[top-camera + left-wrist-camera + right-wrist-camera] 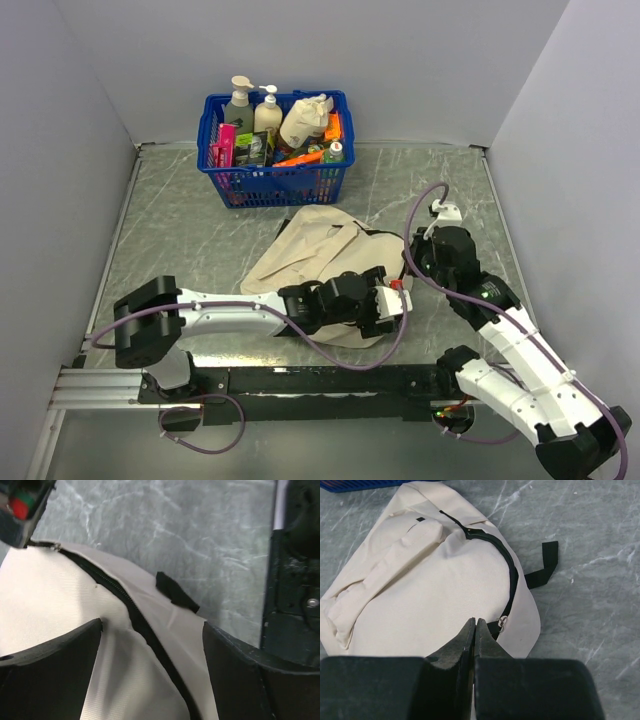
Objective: Pack the student bag
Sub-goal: Zip the student bag at the center of the board.
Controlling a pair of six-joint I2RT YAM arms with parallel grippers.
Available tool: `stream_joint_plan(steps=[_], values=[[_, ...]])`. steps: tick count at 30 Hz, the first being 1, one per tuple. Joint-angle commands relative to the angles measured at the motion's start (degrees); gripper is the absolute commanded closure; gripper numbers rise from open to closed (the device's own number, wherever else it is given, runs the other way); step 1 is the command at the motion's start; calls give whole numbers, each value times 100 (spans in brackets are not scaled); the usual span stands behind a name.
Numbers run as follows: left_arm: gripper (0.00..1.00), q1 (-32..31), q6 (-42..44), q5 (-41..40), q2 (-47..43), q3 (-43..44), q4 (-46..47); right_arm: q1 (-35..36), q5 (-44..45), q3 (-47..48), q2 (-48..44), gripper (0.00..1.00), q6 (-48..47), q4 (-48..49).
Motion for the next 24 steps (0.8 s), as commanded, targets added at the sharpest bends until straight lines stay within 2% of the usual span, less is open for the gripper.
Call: stream_joint_plan(steps=[1,4,7,10,11,13,14,15,18,20,23,24], values=[[14,-51,-161,-725,69,94,381,55,-313,183,-259,100,109,293],[16,-122,-64,-1121,148,121,522,64,-454,139,-364,100,117,258],[21,-139,-12,-1132,218,121,575,55,-620,95,-426,100,153,258],[42,-148,155,-887,219,68,567,64,-647,69,-417,100,170,223],[52,-157,260,-686,210,16,566,55,-630,69,-409,100,179,197],[63,-174,296,-430,149,-20,488,64,-551,51,-391,100,179,187],[74,-175,331,-142,105,-37,461,55,-411,42,-365,100,162,179],[78,-183,375,62,-9,-64,391,38,-340,51,-339,100,144,161],[87,-183,726,859,-290,-187,268,-6,29,121,-181,100,39,161],[98,-192,1146,1248,-405,-170,-47,-85,336,209,-5,100,-14,135],[99,-192,1708,2056,-520,276,-916,-208,530,297,180,100,-58,214],[99,-201,1894,2572,-511,427,-1276,-235,705,315,224,100,-50,249]])
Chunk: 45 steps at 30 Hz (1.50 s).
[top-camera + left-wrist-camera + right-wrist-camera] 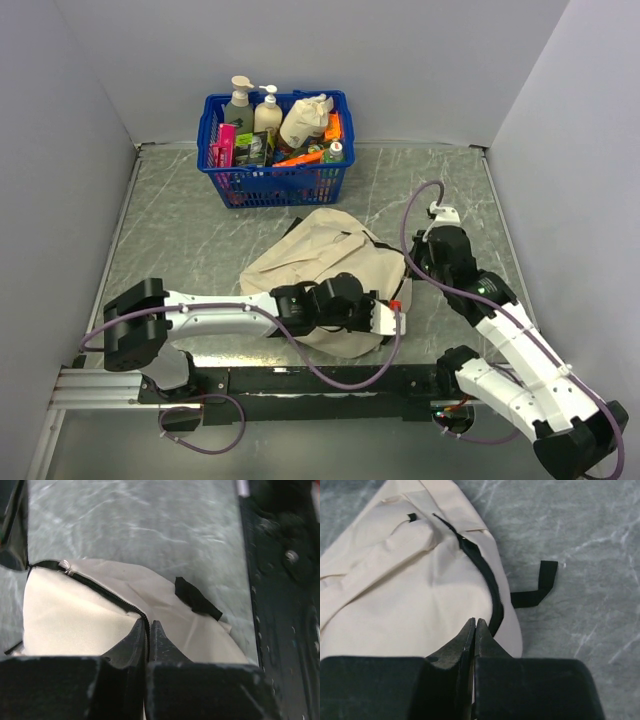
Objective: Pack the student bag
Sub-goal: Zip the student bag at the center of the board.
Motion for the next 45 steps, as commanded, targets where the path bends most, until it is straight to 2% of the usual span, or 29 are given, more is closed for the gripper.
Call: stream_joint_plan(steps=[1,4,8,12,15,19,26,31,34,35,36,37,38,39,40,42,44,45], values=[[99,-137,1110,2196,-358,697,-1482,-176,702,326,219,100,-65,551],[99,-146,1523,2688,-568,751,-1978,-273,983,387,360,100,-100,568],[99,-146,1893,2830,-964,373,-2277,-387,931,440,527,100,-83,752],[99,-146,2430,3032,-1201,407,-2858,-440,949,712,861,100,-117,989],[99,-146,2992,3269,-1351,381,-3278,-440,835,809,1203,100,-126,1410],[99,-146,4316,3612,-1360,644,-4297,-440,633,800,1661,100,-47,2069],[99,-146,5708,3797,-1342,926,-5661,-317,-237,1063,2829,100,-65,3090],[99,-146,6017,3815,-1369,918,-5961,-185,350,1521,3577,100,-118,2897],[98,-146,5387,3571,-1421,769,-5445,-185,867,1653,3613,100,-48,2757],[93,-146,5019,3386,-1456,690,-4694,-194,982,1662,3578,100,-21,2661],[65,-138,4128,3228,-1457,576,-4304,-202,1071,1644,3438,100,-38,2686],[31,-120,3640,2608,-1439,522,-3891,-194,1289,1609,3350,100,-47,2686],[7,-103,3217,2263,-1387,487,-3086,-202,1387,1548,3210,100,-65,2712],[4,-85,2578,1911,-1343,487,-2783,-237,1510,1530,3165,100,-74,2695],[4,-59,2293,1229,-1299,539,-2475,-273,1511,1512,3139,100,-91,2695],[4,151,1888,924,-1229,914,-2279,-404,1546,1573,3129,100,-83,2555],[4,441,1580,914,-1106,1354,-2497,-553,1257,1722,3191,88,-74,2484],[4,808,1196,941,-1079,1818,-2768,-632,1143,1801,3243,82,-48,2388]])
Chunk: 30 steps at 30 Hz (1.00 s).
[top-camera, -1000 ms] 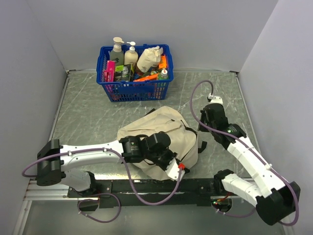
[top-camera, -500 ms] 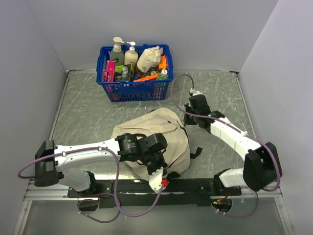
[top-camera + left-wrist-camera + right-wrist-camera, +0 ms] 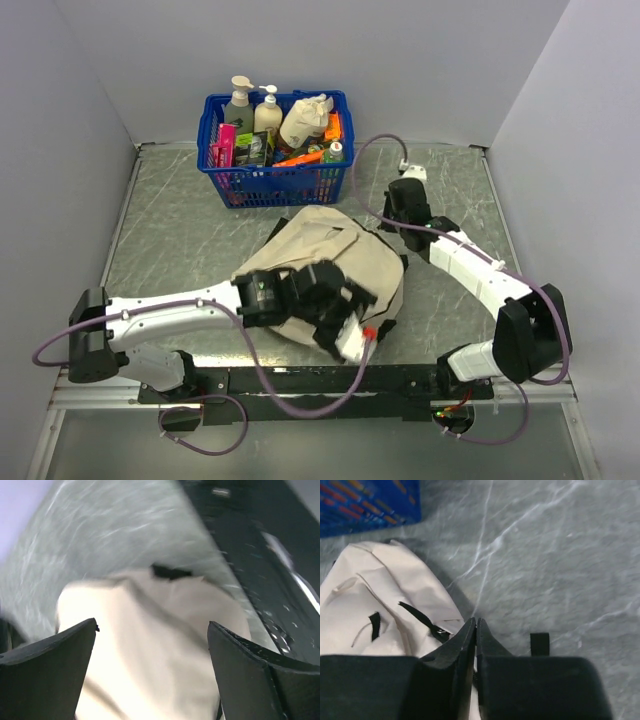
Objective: Pack the student bag
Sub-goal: Zip the student bag at the center of the board, then adjust the student bag at the center of the board.
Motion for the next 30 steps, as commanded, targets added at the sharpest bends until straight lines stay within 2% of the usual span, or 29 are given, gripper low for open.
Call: stream_joint_plan(steps=[1,3,5,7,9,12,16,17,19,21,26,30], values=[[4,887,-1712,-427,114,1330,303,-628,336,696,-99,68,-30,353],[4,1526,-2142,-444,185,1865,153,-752,316,1397,340,61,119,-146],[4,1968,-2328,-296,273,2227,-338,-797,256,2325,866,46,111,-1008],[4,2618,-2434,55,291,2527,-933,-788,150,2900,1088,37,172,-1630],[4,3162,-2330,275,256,2406,-1305,-771,-34,2868,940,34,374,-1739],[4,3858,-2259,583,36,1826,-1570,-560,-105,2106,142,32,629,-1731],[4,4439,-2223,549,-157,1096,-1562,221,210,806,-1036,30,945,-2055],[4,4605,-2372,470,-149,921,-1414,753,411,689,-1438,30,1085,-2369],[4,4729,-2425,286,-18,858,-1456,1214,763,444,-1757,28,1375,-2819],[4,4800,-2347,215,132,901,-1761,1679,756,223,-2118,28,1841,-3180],[4,5037,-2259,249,203,455,-1562,1840,292,-866,-2497,35,2422,-3261],[4,5160,-2189,469,106,-117,-1219,1840,53,-1456,-2436,52,2589,-3032]])
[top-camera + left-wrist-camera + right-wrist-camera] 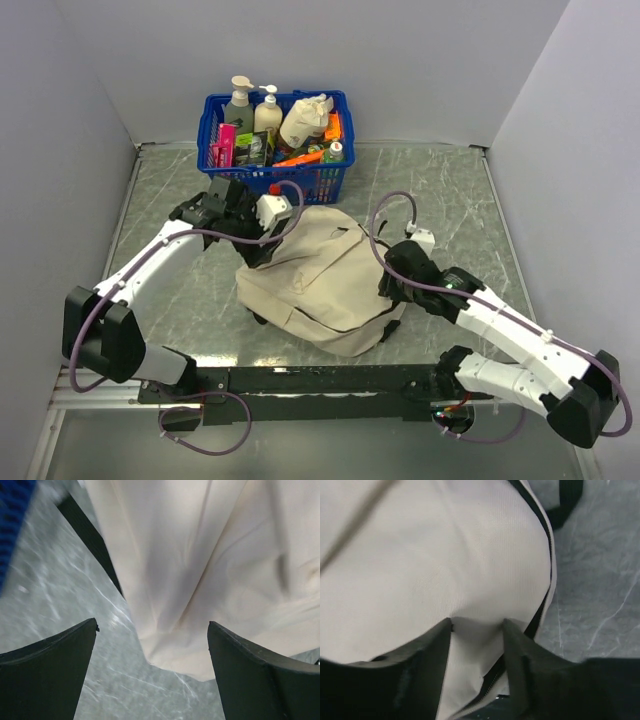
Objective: Pack the student bag
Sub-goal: Adjust the student bag at the center of the board, then reset both arms
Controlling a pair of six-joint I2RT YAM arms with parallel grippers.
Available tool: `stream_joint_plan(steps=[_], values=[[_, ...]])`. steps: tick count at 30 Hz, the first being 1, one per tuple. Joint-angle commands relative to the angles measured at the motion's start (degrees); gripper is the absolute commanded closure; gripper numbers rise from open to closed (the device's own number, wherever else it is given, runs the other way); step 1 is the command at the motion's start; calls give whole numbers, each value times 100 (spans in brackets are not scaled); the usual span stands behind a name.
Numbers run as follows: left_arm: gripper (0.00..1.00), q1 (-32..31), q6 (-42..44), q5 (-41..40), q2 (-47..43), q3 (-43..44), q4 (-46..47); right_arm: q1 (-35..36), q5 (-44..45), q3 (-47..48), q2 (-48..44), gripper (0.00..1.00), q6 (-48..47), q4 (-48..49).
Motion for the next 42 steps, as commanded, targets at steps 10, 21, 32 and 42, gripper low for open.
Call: stream_joint_plan(steps=[10,21,32,42], values=[[4,162,-231,676,-297,-1720,1302,-1365,-439,-296,1558,63,-566,977],[4,311,-1048,1327,-1121,-2055,1926,-1833,-686,830,2063,53,-1016,1260],[4,443,-1550,845,-1255,-1396,1242,-1675,-1450,180,-267,0,-1631,1295],[4,637,-1471,791,-1457,-1413,1197,-1657,-1486,109,-628,0,-1719,1216]])
